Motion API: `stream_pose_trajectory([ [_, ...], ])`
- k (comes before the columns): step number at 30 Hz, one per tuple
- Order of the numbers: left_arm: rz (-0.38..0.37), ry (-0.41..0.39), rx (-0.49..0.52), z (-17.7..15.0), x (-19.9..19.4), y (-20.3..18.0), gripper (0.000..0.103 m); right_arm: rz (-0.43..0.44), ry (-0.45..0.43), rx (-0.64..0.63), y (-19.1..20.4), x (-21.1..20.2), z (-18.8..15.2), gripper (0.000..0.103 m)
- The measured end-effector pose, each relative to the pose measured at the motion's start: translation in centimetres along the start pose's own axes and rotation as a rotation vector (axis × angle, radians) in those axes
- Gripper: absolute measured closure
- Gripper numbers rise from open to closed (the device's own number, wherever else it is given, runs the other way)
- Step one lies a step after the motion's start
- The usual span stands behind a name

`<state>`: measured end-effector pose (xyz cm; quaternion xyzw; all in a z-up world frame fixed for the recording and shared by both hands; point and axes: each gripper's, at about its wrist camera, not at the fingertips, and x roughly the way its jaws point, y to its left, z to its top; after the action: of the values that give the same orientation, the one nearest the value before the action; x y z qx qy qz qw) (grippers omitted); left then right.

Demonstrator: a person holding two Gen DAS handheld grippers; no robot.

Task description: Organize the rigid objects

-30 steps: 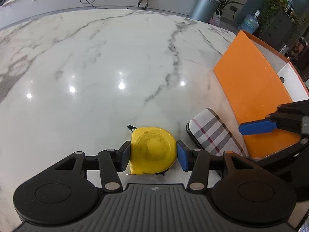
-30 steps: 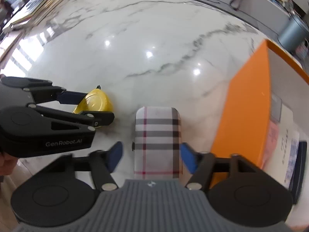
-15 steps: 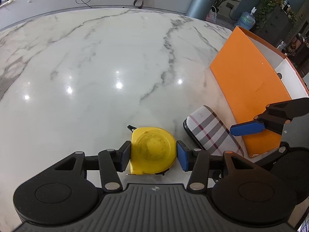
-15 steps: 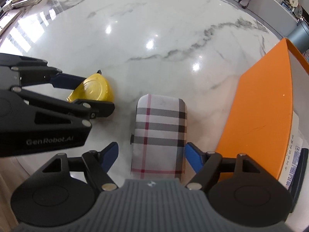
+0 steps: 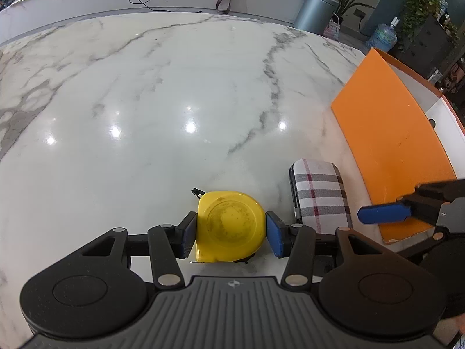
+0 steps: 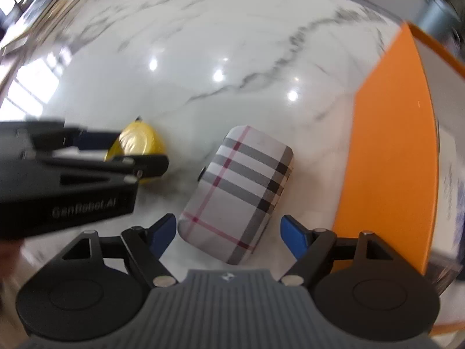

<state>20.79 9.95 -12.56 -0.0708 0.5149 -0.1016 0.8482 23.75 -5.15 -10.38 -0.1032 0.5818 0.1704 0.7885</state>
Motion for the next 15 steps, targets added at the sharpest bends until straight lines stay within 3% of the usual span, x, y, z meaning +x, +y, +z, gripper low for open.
stream_pose_trajectory([
  [5,0.018,-0.012,-0.056,0.2,-0.3,1.1,0.047,-0.006,-0.016,0.08,0.0,0.7,0.6,0.02],
  [8,0.01,-0.01,-0.058,0.2,-0.3,1.2,0.047,-0.016,-0.009,0.093,0.0,1.3,0.8,0.027],
  [15,0.002,-0.005,-0.039,0.2,-0.1,0.9,0.047,-0.016,-0.03,0.07,-0.3,1.2,0.5,0.033],
])
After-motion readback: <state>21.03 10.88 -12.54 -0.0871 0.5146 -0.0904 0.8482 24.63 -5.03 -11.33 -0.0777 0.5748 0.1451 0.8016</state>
